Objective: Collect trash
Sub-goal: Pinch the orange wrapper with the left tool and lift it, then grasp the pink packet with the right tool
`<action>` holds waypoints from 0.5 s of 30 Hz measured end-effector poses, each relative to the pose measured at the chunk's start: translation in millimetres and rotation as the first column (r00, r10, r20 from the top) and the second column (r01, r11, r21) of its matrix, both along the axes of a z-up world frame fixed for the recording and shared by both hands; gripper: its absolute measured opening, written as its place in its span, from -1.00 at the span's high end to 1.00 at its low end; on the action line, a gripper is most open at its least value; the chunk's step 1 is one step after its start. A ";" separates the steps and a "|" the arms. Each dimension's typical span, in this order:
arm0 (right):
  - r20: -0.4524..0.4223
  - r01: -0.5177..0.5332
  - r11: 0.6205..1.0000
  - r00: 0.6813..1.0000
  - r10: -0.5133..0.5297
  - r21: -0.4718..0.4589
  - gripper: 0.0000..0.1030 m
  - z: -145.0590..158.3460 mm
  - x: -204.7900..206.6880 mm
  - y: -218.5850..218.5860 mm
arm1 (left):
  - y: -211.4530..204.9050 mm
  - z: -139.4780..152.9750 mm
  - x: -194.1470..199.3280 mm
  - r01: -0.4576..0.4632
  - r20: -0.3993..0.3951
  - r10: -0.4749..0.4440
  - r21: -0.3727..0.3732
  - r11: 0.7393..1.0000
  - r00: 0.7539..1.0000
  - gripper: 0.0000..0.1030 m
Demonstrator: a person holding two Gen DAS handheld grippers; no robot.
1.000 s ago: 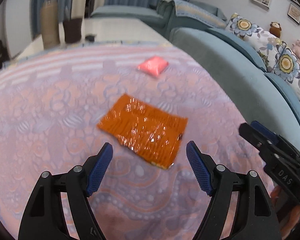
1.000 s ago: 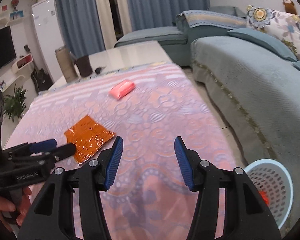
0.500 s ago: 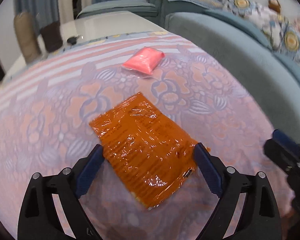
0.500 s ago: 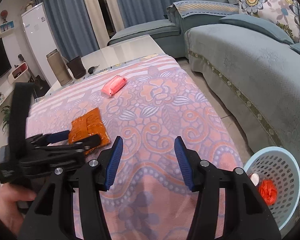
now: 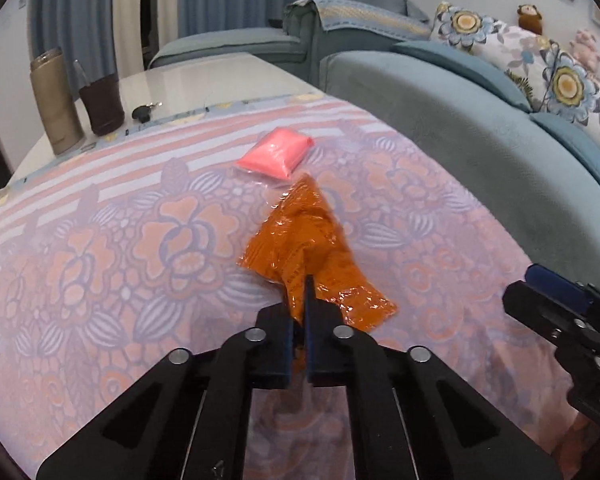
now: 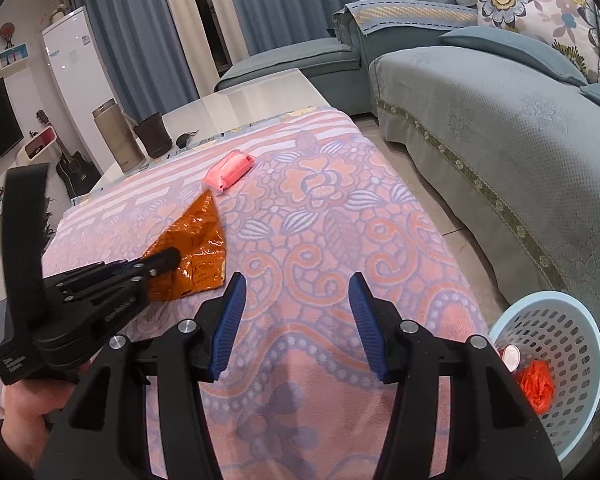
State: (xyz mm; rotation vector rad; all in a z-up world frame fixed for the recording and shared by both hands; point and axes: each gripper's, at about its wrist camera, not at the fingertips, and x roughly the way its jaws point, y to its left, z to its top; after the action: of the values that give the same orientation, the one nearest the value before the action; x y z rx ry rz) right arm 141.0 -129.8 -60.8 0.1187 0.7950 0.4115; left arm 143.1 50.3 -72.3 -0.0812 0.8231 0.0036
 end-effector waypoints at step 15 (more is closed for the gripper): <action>-0.021 -0.124 0.992 0.992 0.124 -0.030 0.04 28.4 55.1 73.8 | 70.5 16.6 -20.0 -0.114 0.101 0.133 -0.174 0.978 0.986 1.00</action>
State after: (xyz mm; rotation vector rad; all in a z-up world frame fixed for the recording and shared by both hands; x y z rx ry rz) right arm 196.1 -56.0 -32.4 0.0441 0.8303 0.5158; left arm 123.1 120.8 -55.8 -0.2893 0.7042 0.0464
